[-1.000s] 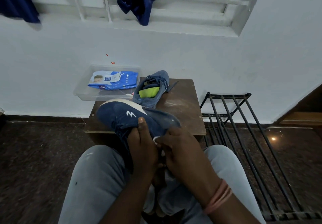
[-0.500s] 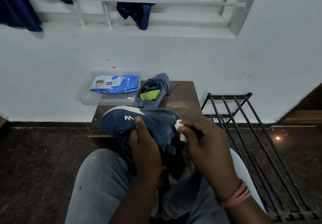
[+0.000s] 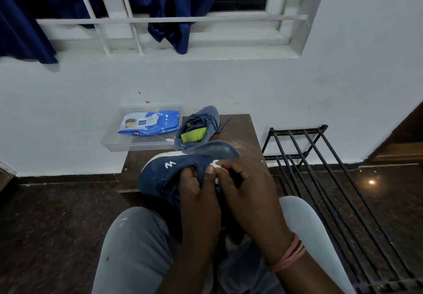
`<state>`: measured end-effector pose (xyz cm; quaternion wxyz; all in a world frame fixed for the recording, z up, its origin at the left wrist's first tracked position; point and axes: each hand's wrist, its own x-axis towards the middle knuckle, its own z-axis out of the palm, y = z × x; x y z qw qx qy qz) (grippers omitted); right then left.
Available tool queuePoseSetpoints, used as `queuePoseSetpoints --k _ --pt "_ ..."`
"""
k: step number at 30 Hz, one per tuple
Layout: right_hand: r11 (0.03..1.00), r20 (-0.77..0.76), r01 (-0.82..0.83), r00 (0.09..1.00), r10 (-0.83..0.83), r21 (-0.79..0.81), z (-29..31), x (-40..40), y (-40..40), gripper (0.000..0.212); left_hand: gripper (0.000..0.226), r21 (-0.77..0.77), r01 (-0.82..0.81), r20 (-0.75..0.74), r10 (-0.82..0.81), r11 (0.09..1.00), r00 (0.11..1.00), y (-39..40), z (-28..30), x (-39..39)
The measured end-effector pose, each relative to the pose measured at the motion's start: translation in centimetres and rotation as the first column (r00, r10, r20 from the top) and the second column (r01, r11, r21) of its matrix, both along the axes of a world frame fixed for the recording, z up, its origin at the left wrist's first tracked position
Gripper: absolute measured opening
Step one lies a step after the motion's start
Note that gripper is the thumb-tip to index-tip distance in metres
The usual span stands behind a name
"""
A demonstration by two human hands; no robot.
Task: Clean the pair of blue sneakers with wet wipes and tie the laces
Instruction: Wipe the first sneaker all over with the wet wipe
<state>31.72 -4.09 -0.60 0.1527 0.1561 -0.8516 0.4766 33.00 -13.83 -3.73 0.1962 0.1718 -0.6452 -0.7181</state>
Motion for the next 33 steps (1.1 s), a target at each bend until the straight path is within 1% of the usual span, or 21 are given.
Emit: queuePoseSetpoints --k 2,3,4,7,10,11,12,13,15,16,18,20,21,23,25,26,27,29,30,31,33 --pt "0.998 0.017 -0.06 0.998 0.06 0.025 0.1 0.3 0.1 0.012 0.044 0.005 -0.019 -0.034 0.02 1.0 0.999 -0.3 -0.3 0.1" --pt "0.998 0.003 -0.055 0.999 0.055 0.031 0.2 0.3 0.2 0.011 0.045 0.018 -0.023 -0.051 0.024 1.0 0.998 -0.3 -0.3 0.2" --pt "0.999 -0.022 -0.024 0.999 0.025 0.028 0.3 0.2 0.2 0.009 0.045 0.022 -0.031 -0.066 0.032 0.999 0.997 -0.3 -0.3 0.4" --pt "0.993 -0.14 0.122 0.983 -0.12 0.006 0.6 -0.1 -0.4 0.006 0.046 -0.04 -0.072 -0.1 0.068 0.997 0.993 -0.2 0.4 0.8" --pt "0.981 -0.182 0.179 0.965 -0.191 -0.081 1.0 -0.3 -1.0 0.009 0.044 -0.051 -0.085 -0.118 0.079 0.995 0.99 -0.3 0.7 0.7" --pt "0.98 -0.188 0.178 0.964 -0.191 -0.085 1.2 -0.2 -1.0 0.011 0.044 -0.047 -0.077 -0.119 0.071 0.996 0.99 -0.4 1.0 0.7" --pt "0.988 -0.197 0.14 0.969 -0.15 -0.065 1.4 0.0 -1.0 0.011 0.045 -0.026 -0.067 -0.118 0.063 0.997 0.991 -0.5 1.1 0.7" --pt "0.997 -0.198 0.068 0.978 -0.072 -0.028 1.5 0.3 -0.9 0.011 0.045 0.011 -0.06 -0.117 0.061 0.998 0.991 -0.6 1.2 0.7" --pt "0.994 -0.137 -0.104 0.985 0.107 0.029 1.7 0.7 -0.6 0.011 0.039 0.064 -0.041 -0.13 0.049 0.997 0.99 -0.8 1.3 0.9" --pt "0.991 -0.115 -0.126 0.985 0.13 0.044 1.9 0.6 -0.5 0.01 0.038 0.06 -0.024 -0.133 0.031 0.998 0.991 -0.8 1.3 1.0" --pt "0.998 -0.141 -0.007 0.99 0.016 0.064 2.1 -0.2 -0.3 0.005 0.034 0.05 0.032 -0.131 -0.025 0.998 0.991 -0.7 1.5 1.0" --pt "0.992 -0.153 0.111 0.983 -0.101 0.058 2.6 -1.2 -0.2 0.007 0.032 0.099 0.076 -0.122 -0.064 0.992 0.99 -0.3 1.7 0.9" --pt "0.992 -0.15 0.11 0.984 -0.099 0.066 2.8 -1.3 -0.3 0.008 0.034 0.103 0.08 -0.125 -0.067 0.991 0.99 -0.3 1.8 0.8" --pt "0.995 -0.118 0.01 0.993 0.002 0.101 2.9 -0.7 -0.4 0.009 0.037 0.074 0.054 -0.137 -0.043 0.996 0.99 -0.7 1.8 0.7" --pt "0.991 -0.062 -0.072 0.995 0.08 0.113 2.8 -0.4 -0.4 0.011 0.032 0.08 0.041 -0.173 -0.027 0.996 0.985 -1.1 1.6 0.9" --pt "0.992 -0.047 -0.049 0.997 0.055 0.118 2.6 -0.8 -0.3 0.012 0.027 0.09 0.049 -0.172 -0.032 0.995 0.985 -1.0 1.5 0.9" --pt "0.991 -0.054 0.017 0.999 -0.01 0.133 2.3 -1.4 -0.2 0.013 0.026 0.094 0.063 -0.157 -0.047 0.994 0.987 -0.9 1.5 0.9" --pt "0.979 -0.116 0.142 0.985 -0.125 0.148 2.2 -2.1 -0.1 0.014 0.033 0.072 0.073 -0.124 -0.064 0.995 0.99 -0.5 1.4 0.6" --pt "0.984 -0.112 0.131 0.987 -0.118 0.121 2.3 -1.8 -0.3 0.014 0.036 0.062 0.066 -0.119 -0.059 0.996 0.991 -0.5 1.5 0.6" --pt "0.994 -0.08 0.068 0.995 -0.061 0.09 2.4 -1.1 -0.4 0.015 0.034 0.067 0.058 -0.121 -0.049 0.996 0.991 -0.6 1.6 0.5" --pt "0.991 0.008 -0.115 0.993 0.115 0.065 2.7 0.5 -0.6 0.014 0.02 0.134 0.041 -0.12 -0.024 0.99 0.992 -1.2 1.4 0.5"
